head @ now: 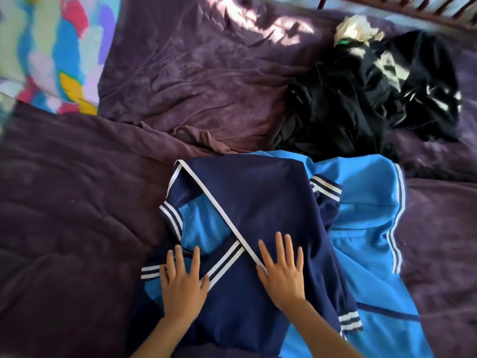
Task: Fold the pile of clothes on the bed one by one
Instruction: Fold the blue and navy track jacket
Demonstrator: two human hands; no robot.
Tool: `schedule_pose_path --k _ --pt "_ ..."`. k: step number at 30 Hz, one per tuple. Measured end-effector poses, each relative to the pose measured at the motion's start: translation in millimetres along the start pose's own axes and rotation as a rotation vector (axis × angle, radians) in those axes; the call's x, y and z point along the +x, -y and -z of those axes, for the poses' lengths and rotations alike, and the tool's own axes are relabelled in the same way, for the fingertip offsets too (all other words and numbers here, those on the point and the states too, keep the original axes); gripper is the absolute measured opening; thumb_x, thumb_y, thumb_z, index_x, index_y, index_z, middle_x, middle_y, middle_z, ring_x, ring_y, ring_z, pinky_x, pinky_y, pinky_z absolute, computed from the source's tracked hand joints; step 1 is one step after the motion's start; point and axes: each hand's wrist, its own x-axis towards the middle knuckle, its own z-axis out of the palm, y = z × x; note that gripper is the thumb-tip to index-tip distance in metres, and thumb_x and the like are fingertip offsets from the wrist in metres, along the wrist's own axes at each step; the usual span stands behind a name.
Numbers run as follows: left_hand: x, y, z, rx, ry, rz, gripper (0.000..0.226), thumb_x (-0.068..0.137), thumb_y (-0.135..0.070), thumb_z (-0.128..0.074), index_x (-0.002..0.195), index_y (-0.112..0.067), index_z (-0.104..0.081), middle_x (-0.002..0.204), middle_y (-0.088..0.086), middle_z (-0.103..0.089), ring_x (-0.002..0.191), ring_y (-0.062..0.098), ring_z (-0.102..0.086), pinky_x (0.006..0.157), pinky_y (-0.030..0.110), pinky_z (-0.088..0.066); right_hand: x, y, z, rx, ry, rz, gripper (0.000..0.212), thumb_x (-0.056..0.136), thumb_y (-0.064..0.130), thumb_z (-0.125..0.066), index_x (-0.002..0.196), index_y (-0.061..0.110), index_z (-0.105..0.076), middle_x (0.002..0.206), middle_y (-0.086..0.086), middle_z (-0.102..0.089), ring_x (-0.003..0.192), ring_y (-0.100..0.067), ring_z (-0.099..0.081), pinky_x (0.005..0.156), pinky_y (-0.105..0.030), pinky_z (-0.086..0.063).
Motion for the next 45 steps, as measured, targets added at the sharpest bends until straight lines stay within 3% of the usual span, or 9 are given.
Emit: schedule_pose_path --k 4,7,9,14,19,23,27,33,45 --pt "-40 19 -3 0.05 0.046 -0.068 0.06 0.069 -0.037 -0.035 0.108 -0.008 -0.071 0.117 0.032 -0.059 0.106 0.05 -0.058 0.078 0.063 -0.047 -61 -13 -33 0.195 0.096 -0.154 0.072 0.097 0.051 0.002 0.126 0.025 -0.059 0.115 -0.025 -0.064 0.1 -0.045 -0.063 0.072 -0.065 -0.049" --pt "-52 41 -10 -0.013 0.045 -0.002 0.061 0.069 -0.04 -0.036 0.109 -0.007 -0.07 0.119 0.033 -0.058 0.106 0.054 -0.056 0.074 0.069 -0.043 -94 -23 -60 0.319 0.062 -0.296 0.058 0.095 0.055 0.003 0.149 0.035 -0.005 0.108 -0.027 -0.066 0.091 -0.048 -0.065 0.068 -0.062 -0.05" --pt "-58 57 -16 -0.026 0.018 0.078 0.055 0.076 -0.042 -0.048 0.118 -0.011 -0.066 0.131 0.028 -0.051 0.116 0.055 -0.048 0.081 0.071 -0.039 -111 -32 -68 0.338 0.023 -0.339 0.057 0.095 0.056 0.002 0.148 0.036 0.0 0.104 -0.029 -0.066 0.088 -0.049 -0.065 0.069 -0.062 -0.049" --pt "-61 83 -37 0.02 0.083 0.226 0.064 0.091 -0.059 -0.035 0.147 -0.043 -0.007 0.158 0.007 0.004 0.144 0.032 -0.003 0.112 0.049 -0.02 -145 -47 -59 0.422 0.008 -0.49 0.051 0.074 0.029 -0.049 0.123 0.015 -0.044 0.113 -0.034 -0.06 0.1 -0.053 -0.059 0.073 -0.071 -0.042" --pt "-58 71 -27 -0.241 0.086 0.253 0.069 0.091 -0.042 -0.051 0.149 -0.034 -0.013 0.157 0.013 -0.006 0.142 0.032 -0.009 0.11 0.042 -0.023 -143 -71 -69 0.643 0.174 -0.669 0.083 0.083 0.025 -0.059 0.149 0.035 -0.009 0.155 -0.012 -0.01 0.136 -0.031 -0.03 0.108 -0.037 -0.033" --pt "-51 73 -23 -0.863 -0.307 0.371 0.07 0.079 0.003 -0.067 0.141 -0.003 -0.035 0.14 0.031 -0.036 0.13 0.042 -0.035 0.107 0.046 -0.029 -137 -78 -75 0.73 0.286 -0.582 0.073 0.089 0.022 -0.052 0.149 0.033 -0.012 0.153 -0.013 -0.011 0.133 -0.031 -0.035 0.107 -0.032 -0.034" --pt "-41 84 -14 -1.31 -0.249 0.597 0.068 0.084 -0.003 -0.065 0.142 -0.003 -0.031 0.141 0.022 -0.04 0.127 0.032 -0.043 0.104 0.038 -0.035 -135 -66 -71 0.419 0.115 -0.619 0.06 0.094 0.032 -0.039 0.148 0.037 -0.014 0.156 -0.011 -0.002 0.143 -0.029 -0.009 0.111 -0.038 -0.022" --pt "-28 100 -4 -1.422 0.148 0.561 0.03 0.088 -0.01 -0.061 0.114 0.006 -0.058 0.114 0.025 -0.062 0.102 0.032 -0.059 0.096 0.043 -0.045 -123 -6 -44 0.255 0.03 -0.281 0.056 0.096 0.031 -0.036 0.148 0.031 -0.015 0.158 -0.009 0.005 0.146 -0.023 0.002 0.113 -0.034 -0.016" --pt "-30 116 -2 -1.36 0.21 0.394 0.032 0.088 0.007 -0.053 0.119 0.001 -0.055 0.111 0.019 -0.063 0.092 0.025 -0.058 0.078 0.031 -0.045 -61 111 17 0.22 0.037 0.048 0.054 0.095 0.025 -0.038 0.147 0.021 -0.021 0.157 -0.012 0.0 0.145 -0.025 0.001 0.113 -0.041 -0.018"
